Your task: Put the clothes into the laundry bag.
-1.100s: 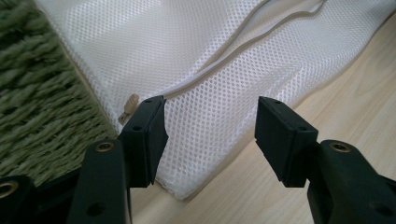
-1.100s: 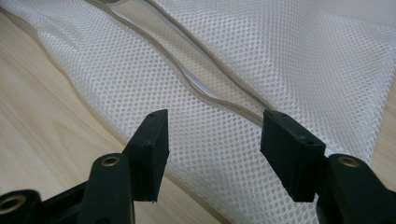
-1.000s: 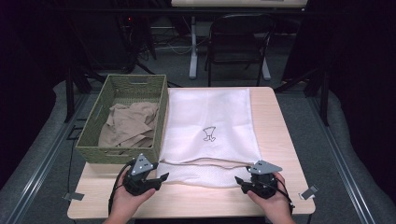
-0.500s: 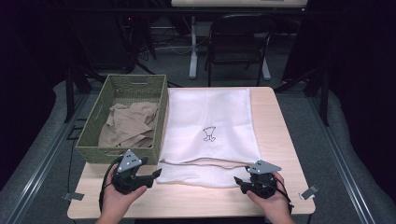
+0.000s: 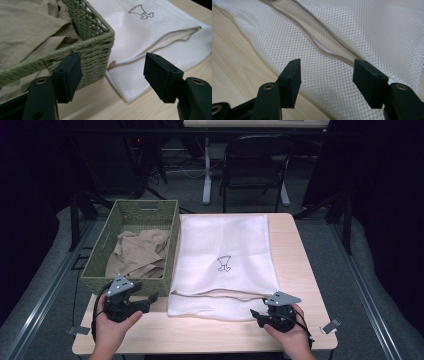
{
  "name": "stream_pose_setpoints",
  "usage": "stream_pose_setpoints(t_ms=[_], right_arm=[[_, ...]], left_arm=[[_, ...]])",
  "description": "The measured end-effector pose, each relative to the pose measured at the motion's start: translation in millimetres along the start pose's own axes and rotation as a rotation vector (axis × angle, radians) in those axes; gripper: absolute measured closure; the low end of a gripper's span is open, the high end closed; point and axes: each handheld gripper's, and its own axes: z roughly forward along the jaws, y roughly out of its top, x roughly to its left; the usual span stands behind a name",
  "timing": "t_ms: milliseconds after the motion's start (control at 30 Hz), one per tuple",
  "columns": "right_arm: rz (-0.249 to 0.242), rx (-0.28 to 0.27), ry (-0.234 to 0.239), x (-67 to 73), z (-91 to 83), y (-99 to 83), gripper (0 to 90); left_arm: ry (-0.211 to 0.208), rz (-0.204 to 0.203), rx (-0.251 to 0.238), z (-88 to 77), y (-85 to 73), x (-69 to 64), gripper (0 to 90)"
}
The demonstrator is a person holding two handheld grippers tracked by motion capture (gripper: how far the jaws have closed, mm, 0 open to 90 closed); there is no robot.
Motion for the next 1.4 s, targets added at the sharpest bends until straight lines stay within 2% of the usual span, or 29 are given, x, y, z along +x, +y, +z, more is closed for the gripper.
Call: stream_pose_setpoints(t_ms=[300, 567, 700, 833, 933, 1000, 1033, 1067, 1133, 1200, 1267, 1300, 1400], right_arm=[[0.002, 0.002, 0.003, -0.1, 0.9, -0.1, 39.1], [0.007, 0.003, 0.005, -0.4, 1.5, -0.4, 38.9], [0.014, 0.005, 0.003, 0.2, 1.9, -0.2, 38.6], [0.015, 0.004, 0.004, 1.3, 3.8, 0.2, 38.3], [0.013, 0.002, 0.003, 1.8, 3.8, 0.6, 38.2], [0.013, 0.006, 0.001, 1.9, 3.4, 0.9, 38.2], [0.015, 0.005, 0.001, 1.8, 3.3, 1.0, 38.1], [0.017, -0.001, 0.002, 1.1, 3.5, 0.9, 38.1], [0.019, -0.002, 0.001, 0.4, 3.4, 0.9, 38.1], [0.019, -0.001, -0.001, 0.0, 3.3, 0.9, 38.1], [0.019, -0.003, -0.001, -0.4, 3.1, 1.0, 38.0], [0.018, -0.003, -0.003, -0.5, 3.0, 1.0, 38.0], [0.024, 0.001, 0.0, -1.2, 2.7, 0.7, 38.0]], left_arm=[[0.042, -0.054, -0.022, -10.8, -1.1, 17.3, 31.9], [0.066, -0.07, -0.024, -13.6, -2.4, 24.6, 31.5], [0.073, -0.062, -0.019, -16.1, 2.1, 27.1, 31.3], [0.077, -0.07, -0.038, -18.4, 8.7, 33.3, 35.9], [0.094, -0.073, -0.015, -17.8, 22.8, 45.0, 36.0], [0.098, -0.073, -0.009, -17.2, 26.6, 47.5, 33.9], [0.108, -0.071, 0.008, -15.0, 34.9, 53.7, 33.9], [0.116, -0.073, 0.02, -13.6, 39.2, 57.0, 30.9], [0.129, -0.095, 0.049, -3.3, 55.1, 72.3, 30.6], [0.128, -0.11, 0.06, 0.0, 58.9, 76.9, 30.4], [0.132, -0.153, 0.092, 13.1, 73.7, 96.4, 30.5], [0.136, -0.163, 0.095, 16.5, 77.8, 101.1, 30.7], [0.169, -0.172, 0.111, 26.3, 88.5, 111.4, 30.6]])
